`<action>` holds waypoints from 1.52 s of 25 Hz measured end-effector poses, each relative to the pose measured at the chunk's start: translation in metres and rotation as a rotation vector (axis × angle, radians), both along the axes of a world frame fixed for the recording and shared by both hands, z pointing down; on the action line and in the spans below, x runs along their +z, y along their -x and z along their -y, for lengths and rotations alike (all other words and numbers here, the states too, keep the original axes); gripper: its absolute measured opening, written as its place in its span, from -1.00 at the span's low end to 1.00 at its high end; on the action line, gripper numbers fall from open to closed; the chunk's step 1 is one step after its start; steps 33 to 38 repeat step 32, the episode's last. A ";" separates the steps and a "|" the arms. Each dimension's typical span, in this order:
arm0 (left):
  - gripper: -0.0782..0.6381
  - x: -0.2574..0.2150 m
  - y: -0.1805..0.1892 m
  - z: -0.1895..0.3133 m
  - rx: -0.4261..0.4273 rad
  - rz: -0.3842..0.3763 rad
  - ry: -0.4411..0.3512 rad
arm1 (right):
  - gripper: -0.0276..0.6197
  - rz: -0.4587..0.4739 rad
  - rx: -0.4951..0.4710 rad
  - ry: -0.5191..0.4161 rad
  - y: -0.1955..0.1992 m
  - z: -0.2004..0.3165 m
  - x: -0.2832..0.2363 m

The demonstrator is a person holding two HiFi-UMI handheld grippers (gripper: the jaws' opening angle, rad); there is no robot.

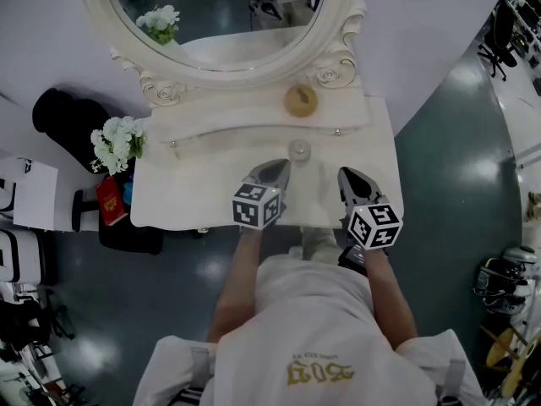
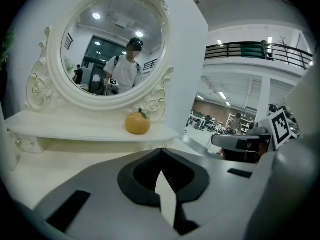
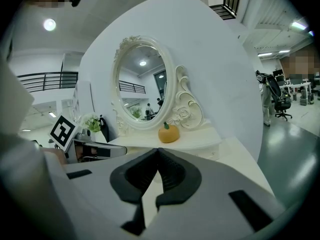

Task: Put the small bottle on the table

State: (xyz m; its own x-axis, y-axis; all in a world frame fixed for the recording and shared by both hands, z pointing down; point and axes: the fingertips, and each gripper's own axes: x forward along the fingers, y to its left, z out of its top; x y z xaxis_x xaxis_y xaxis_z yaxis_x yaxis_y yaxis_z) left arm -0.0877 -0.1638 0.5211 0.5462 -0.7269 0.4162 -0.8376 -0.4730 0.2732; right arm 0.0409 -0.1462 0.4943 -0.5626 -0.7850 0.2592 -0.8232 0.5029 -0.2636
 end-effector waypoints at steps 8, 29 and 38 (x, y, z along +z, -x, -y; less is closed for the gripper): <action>-0.73 0.002 0.006 -0.001 -0.010 0.012 -0.002 | -0.88 -0.015 -0.014 0.004 0.004 0.003 0.001; -0.73 0.008 0.024 0.000 -0.037 0.015 -0.006 | -0.88 -0.015 -0.018 0.026 0.014 0.006 0.010; -0.73 0.012 0.026 0.000 -0.036 0.016 0.005 | -0.88 -0.015 -0.017 0.029 0.015 0.006 0.011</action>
